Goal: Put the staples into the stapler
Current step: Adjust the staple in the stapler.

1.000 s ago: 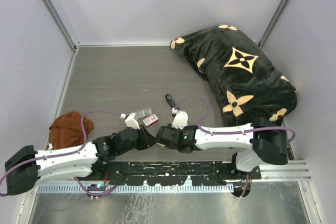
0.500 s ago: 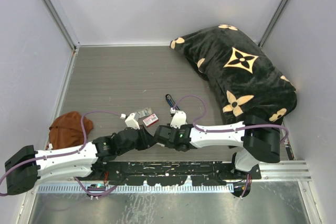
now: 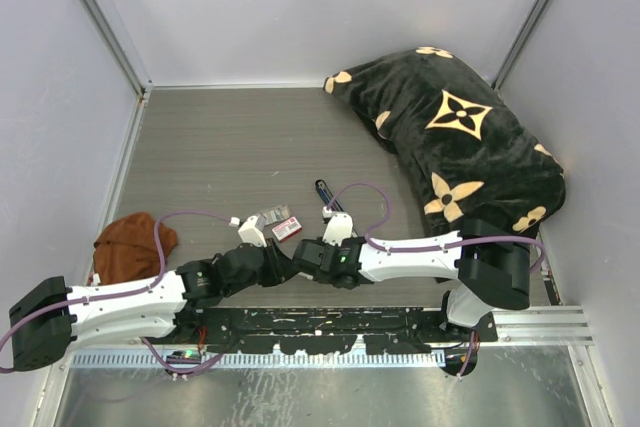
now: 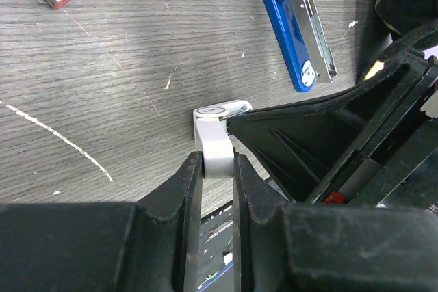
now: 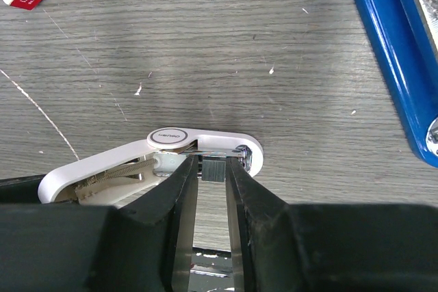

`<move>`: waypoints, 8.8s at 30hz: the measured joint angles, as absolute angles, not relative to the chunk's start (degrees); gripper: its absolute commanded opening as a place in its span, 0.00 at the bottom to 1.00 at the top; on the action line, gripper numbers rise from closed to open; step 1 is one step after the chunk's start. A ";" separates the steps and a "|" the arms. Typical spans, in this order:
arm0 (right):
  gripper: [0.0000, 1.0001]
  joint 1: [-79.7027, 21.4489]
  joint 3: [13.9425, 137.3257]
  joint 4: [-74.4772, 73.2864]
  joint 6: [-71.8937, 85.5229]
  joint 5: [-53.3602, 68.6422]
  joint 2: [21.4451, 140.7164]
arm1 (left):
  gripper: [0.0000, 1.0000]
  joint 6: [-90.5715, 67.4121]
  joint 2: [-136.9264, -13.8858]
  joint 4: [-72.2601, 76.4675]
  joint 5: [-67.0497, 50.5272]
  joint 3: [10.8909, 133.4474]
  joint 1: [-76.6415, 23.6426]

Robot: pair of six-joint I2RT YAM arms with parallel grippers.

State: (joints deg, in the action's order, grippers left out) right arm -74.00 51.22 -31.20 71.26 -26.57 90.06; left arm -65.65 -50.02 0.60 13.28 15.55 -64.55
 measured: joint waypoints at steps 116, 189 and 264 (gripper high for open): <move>1.00 -70.00 48.42 -28.95 61.39 -29.82 78.56 | 0.98 -49.41 -50.17 -21.76 -8.34 35.46 -47.40; 0.32 -70.28 50.96 -34.24 67.68 -18.39 86.48 | 0.52 -25.82 -71.94 -28.62 -23.14 42.13 -45.52; 0.28 -68.71 53.89 -35.70 62.50 -18.92 90.13 | 0.45 -25.58 -71.94 -29.23 -22.65 42.13 -46.63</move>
State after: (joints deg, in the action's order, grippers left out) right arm -68.71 53.89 -35.70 62.50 -18.92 90.13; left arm -25.58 -71.94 -29.23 -22.65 42.13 -46.63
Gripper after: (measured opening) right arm 0.292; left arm 0.506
